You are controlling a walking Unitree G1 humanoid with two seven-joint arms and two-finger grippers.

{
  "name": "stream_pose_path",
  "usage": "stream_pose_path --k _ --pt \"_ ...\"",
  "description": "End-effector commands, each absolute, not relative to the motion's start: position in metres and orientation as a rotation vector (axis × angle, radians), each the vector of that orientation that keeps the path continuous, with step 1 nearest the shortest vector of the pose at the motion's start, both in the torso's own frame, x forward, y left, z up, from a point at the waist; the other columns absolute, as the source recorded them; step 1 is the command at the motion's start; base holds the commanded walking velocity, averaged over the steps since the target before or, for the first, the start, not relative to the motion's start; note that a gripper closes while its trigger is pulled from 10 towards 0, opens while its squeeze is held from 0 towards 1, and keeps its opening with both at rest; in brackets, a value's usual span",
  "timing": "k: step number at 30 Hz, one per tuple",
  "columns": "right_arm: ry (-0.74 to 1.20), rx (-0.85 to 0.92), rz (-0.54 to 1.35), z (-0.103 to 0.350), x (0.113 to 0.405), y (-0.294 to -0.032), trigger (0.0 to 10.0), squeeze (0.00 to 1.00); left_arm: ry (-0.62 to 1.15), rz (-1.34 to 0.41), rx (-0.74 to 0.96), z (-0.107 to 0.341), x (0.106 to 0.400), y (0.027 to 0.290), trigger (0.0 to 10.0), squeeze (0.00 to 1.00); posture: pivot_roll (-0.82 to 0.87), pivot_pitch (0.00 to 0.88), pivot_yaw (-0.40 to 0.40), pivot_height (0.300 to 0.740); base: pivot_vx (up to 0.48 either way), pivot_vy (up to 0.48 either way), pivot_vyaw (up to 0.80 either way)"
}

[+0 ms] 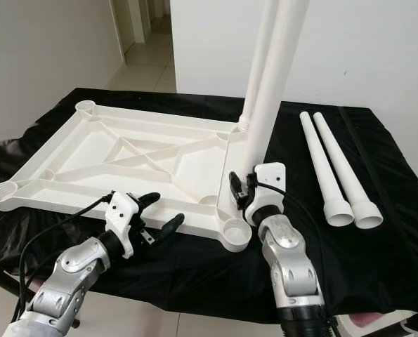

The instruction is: Building children table

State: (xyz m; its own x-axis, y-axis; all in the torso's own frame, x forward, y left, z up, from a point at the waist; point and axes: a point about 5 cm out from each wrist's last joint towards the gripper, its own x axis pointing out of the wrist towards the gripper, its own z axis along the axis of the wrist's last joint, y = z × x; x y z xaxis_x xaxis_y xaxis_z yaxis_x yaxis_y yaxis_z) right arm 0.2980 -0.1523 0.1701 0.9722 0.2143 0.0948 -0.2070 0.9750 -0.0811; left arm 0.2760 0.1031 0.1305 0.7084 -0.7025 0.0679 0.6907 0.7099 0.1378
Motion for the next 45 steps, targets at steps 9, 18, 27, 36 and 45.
stream_pose_path --k 9,18,27,36,45 --pt "-0.092 -0.073 0.263 0.159 0.276 -0.139 10.0 0.0 -0.127 -0.92 0.121 0.131 0.273 0.091 10.0 0.0 0.02 0.023 0.027 0.74 0.0 0.0 0.0" --pt "-0.087 -0.092 0.305 0.156 0.273 -0.131 10.0 0.0 -0.168 -0.974 0.022 0.151 0.255 0.079 10.0 0.0 0.01 0.024 0.031 0.74 0.0 0.0 0.0" --pt "-0.095 -0.09 0.295 0.158 0.272 -0.136 10.0 0.0 -0.163 -1.012 0.038 0.156 0.248 0.082 10.0 0.0 0.01 0.031 0.032 0.74 0.0 0.0 0.0" --pt "-0.102 -0.096 0.311 0.158 0.265 -0.136 10.0 0.0 -0.102 -1.037 0.042 0.149 0.244 0.086 10.0 0.0 0.01 0.043 0.039 0.74 0.0 0.0 0.0" --pt "-0.081 -0.095 0.322 0.152 0.247 -0.137 10.0 0.0 -0.104 -1.022 0.04 0.154 0.248 0.089 10.0 0.0 0.0 0.05 0.04 0.74 0.0 0.0 0.0"
